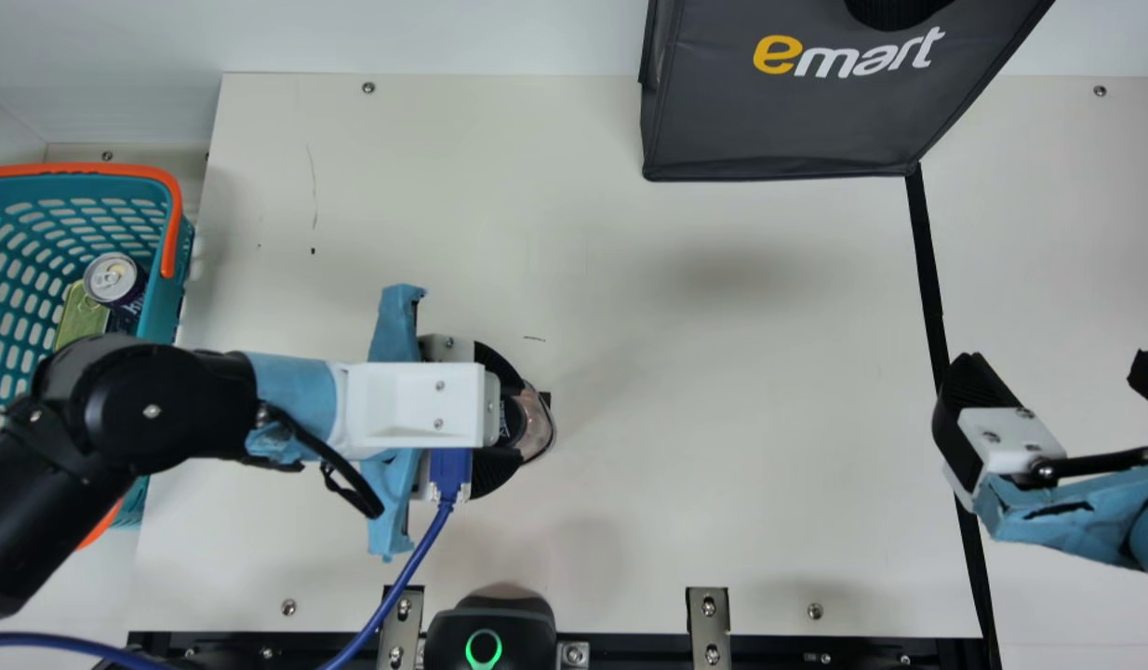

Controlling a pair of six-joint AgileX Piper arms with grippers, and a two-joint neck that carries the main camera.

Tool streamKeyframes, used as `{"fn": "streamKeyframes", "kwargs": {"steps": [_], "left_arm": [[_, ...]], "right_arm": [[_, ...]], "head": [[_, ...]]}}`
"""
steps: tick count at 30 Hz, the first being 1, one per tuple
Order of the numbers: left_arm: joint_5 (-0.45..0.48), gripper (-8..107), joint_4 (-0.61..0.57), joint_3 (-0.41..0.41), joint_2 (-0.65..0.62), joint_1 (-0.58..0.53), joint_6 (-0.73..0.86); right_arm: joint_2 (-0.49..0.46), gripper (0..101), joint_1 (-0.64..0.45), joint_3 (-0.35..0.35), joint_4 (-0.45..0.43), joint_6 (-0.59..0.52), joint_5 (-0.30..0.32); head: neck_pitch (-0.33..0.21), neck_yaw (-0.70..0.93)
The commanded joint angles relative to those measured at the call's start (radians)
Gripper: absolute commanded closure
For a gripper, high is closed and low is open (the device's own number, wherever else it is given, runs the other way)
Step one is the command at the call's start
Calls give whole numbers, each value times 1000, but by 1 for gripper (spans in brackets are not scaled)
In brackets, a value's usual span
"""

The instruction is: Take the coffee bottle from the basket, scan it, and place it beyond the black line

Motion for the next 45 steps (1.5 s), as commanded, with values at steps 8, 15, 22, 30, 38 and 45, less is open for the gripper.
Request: {"fn": "streamKeyframes", "kwargs": {"steps": [8,15,22,30,38,45], "left_arm": [[78,89,-29,-31,63,64,95],[129,89,-50,-61,105,100,139],[137,89,-69,-78,131,106,155],[122,89,-83,-70,135,91,157],[99,89,-83,-50,144,91,170],[88,85,-78,-37,148,97,182]], "right_arm": [[0,10,0,0,0,0,0],[0,10,0,0,0,0,0],[0,10,0,0,0,0,0],[0,10,0,0,0,0,0],[0,10,0,0,0,0,0],[0,10,0,0,0,0,0]], "head": [[-17,0],[-17,0],[-17,0],[-17,0],[-17,0],[-17,0]]}}
